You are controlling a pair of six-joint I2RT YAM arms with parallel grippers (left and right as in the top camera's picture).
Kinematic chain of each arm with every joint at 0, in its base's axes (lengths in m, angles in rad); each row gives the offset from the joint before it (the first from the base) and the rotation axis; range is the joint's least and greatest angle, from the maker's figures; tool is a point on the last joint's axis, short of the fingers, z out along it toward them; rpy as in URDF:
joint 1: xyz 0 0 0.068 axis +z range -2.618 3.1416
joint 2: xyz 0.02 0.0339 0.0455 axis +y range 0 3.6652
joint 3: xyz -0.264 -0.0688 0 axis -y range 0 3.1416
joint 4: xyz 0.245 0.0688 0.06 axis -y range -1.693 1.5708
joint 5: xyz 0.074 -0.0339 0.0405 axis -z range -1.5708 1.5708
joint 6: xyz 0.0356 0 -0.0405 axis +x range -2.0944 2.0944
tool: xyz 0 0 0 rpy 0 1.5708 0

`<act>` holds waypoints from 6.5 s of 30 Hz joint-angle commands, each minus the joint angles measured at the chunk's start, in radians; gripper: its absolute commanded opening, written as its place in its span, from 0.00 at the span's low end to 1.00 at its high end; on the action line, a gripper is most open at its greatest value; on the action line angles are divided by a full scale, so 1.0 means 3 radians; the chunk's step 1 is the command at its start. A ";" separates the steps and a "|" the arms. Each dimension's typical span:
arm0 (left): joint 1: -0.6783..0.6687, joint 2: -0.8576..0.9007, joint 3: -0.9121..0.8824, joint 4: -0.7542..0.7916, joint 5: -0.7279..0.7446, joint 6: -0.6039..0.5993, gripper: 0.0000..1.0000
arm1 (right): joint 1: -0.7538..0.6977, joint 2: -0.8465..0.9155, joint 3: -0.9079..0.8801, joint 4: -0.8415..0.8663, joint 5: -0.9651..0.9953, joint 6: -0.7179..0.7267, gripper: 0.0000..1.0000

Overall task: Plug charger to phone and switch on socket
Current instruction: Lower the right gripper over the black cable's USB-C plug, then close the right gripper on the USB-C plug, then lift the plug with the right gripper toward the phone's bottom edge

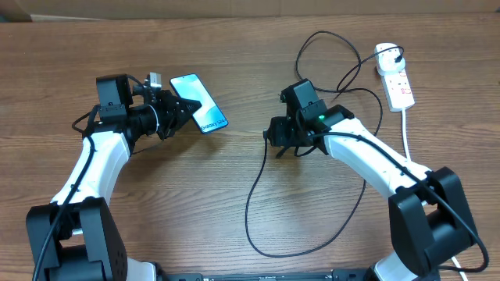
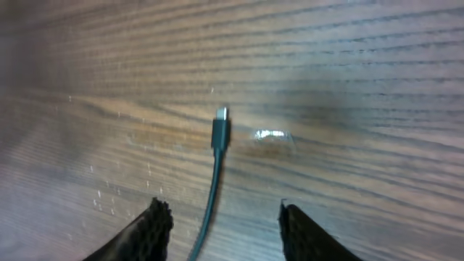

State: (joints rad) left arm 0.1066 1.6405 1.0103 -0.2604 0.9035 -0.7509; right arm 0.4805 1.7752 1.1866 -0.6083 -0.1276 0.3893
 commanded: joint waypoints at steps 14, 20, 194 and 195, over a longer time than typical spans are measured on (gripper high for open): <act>-0.0008 -0.0014 0.0019 0.0032 0.0011 0.0160 0.05 | 0.0005 0.0329 0.0168 0.0092 -0.0170 0.0004 0.47; -0.0008 -0.0014 0.0019 0.0013 0.0019 0.0160 0.04 | 0.0005 0.0551 0.0262 0.0097 -0.0334 -0.0017 0.45; -0.0006 -0.0014 0.0019 0.0033 0.0121 0.0160 0.04 | 0.0272 0.1050 0.0779 -0.0373 0.0284 0.0384 0.04; -0.0006 -0.0014 0.0019 0.0033 0.0121 0.0160 0.04 | 0.0266 0.1049 0.0782 -0.0374 0.0264 0.0385 0.04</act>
State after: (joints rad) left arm 0.1062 1.6405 1.0103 -0.2623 0.9009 -0.7284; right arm 0.5632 2.0830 1.4300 -0.7258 -0.0452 0.5003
